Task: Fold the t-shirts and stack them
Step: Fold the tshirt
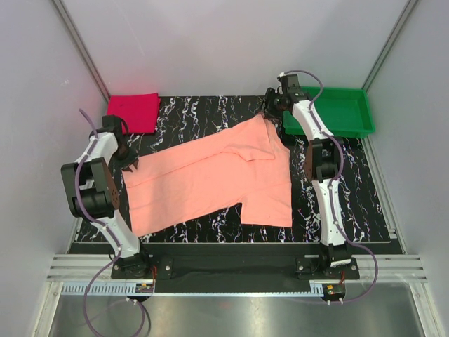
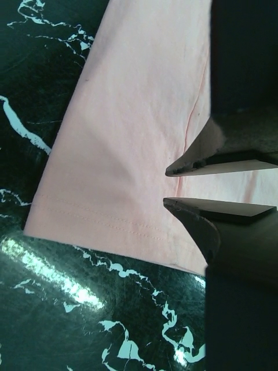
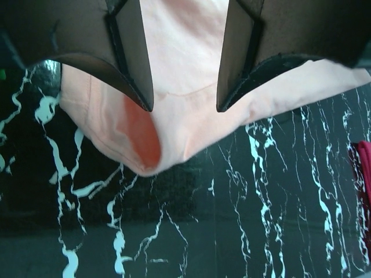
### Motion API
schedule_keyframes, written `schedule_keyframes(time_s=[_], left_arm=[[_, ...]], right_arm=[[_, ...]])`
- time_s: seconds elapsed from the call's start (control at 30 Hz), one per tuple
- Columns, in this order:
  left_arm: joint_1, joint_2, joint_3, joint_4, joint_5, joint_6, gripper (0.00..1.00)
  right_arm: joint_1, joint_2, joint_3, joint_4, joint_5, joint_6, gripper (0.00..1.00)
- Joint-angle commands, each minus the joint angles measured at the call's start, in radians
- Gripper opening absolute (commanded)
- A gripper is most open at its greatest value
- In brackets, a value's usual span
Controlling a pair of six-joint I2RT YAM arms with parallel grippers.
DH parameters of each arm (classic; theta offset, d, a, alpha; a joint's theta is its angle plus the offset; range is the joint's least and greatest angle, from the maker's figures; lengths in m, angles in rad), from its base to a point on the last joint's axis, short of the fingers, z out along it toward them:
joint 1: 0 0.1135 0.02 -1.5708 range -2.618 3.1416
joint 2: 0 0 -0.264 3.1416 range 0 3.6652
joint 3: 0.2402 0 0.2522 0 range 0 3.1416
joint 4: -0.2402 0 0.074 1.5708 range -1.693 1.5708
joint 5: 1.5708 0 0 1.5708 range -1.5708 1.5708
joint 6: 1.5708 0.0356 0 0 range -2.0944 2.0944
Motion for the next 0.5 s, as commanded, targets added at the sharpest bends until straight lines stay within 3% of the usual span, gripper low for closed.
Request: schedule_keyframes(time_s=[0.0, 0.47], left_arm=[[0.030, 0.003, 0.027, 0.021, 0.014, -0.004, 0.26], [0.045, -0.001, 0.021, 0.009, 0.026, 0.007, 0.25]], right_arm=[[0.007, 0.041, 0.044, 0.088, -0.028, 0.031, 0.54], [0.006, 0.078, 0.066, 0.169, 0.015, 0.040, 0.47]])
